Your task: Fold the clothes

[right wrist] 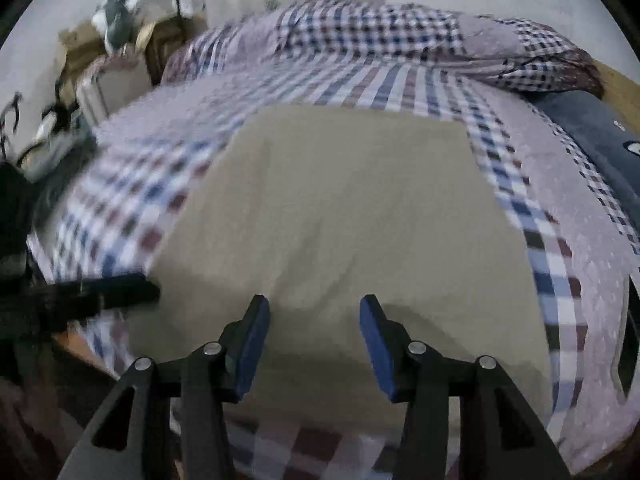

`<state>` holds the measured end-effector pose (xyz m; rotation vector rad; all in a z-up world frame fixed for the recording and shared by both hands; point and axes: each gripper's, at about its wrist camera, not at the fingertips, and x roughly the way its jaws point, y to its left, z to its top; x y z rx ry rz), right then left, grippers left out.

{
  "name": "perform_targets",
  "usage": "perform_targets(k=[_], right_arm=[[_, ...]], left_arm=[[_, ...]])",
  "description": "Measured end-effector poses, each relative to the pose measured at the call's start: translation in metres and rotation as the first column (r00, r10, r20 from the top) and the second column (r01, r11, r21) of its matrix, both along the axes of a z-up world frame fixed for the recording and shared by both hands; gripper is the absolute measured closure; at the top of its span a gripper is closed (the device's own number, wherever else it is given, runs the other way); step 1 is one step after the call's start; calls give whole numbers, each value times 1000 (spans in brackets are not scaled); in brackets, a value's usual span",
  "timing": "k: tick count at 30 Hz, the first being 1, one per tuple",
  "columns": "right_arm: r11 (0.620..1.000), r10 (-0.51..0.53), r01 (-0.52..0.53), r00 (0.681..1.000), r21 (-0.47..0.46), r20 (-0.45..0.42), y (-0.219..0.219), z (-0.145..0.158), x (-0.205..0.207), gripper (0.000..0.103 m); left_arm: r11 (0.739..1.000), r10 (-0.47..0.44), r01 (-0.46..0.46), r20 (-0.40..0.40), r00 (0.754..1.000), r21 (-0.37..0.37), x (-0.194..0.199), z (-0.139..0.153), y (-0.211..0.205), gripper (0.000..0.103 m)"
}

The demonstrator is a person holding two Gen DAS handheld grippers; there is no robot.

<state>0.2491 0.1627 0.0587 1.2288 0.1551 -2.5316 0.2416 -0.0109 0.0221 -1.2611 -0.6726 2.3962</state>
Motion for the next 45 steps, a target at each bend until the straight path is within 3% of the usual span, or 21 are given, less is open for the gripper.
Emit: perform_targets(k=[4,8,16,22,25,29,34,36,41,45], right_arm=[[999,28,-30,998,26,52,4,-9,13,53],[999,35,-37,996,31,83,11,-12,25,53],[999,-16,13,998,-42,-53,28,13,40,52],[993,116,-113,980,26,-165,-10,24,54,48],[984,173,-166,971,58,-165,-28,18,59,43],[950,292,-264,941,168,-172,-58,6,75,40],[880,399,-309,893,360,-209,-87,-11,95,35],[847,423,-287,873,448,-241,-94,-16,100,34],[810,427,-219,856,544,-291,-107,-27,97,33],[784,432,-168,839,597,-331,-120,-36,90,33]], left_arm=[[997,37,-38,17,999,74,-4,-5,-9,43],[995,44,-45,22,999,89,-4,-10,-4,43],[978,-4,-18,104,995,209,8,-28,1,43],[937,-3,-57,171,985,346,8,-41,-9,42],[937,-3,-58,174,985,345,8,-37,-10,43],[922,-31,-35,163,986,386,4,-30,-8,52],[904,-36,-49,188,981,425,0,-29,-13,80],[887,-35,-58,192,981,457,-1,-27,-17,87],[867,-47,-51,183,982,496,-2,-17,-22,93],[833,-59,-57,190,980,551,-3,-12,-28,95]])
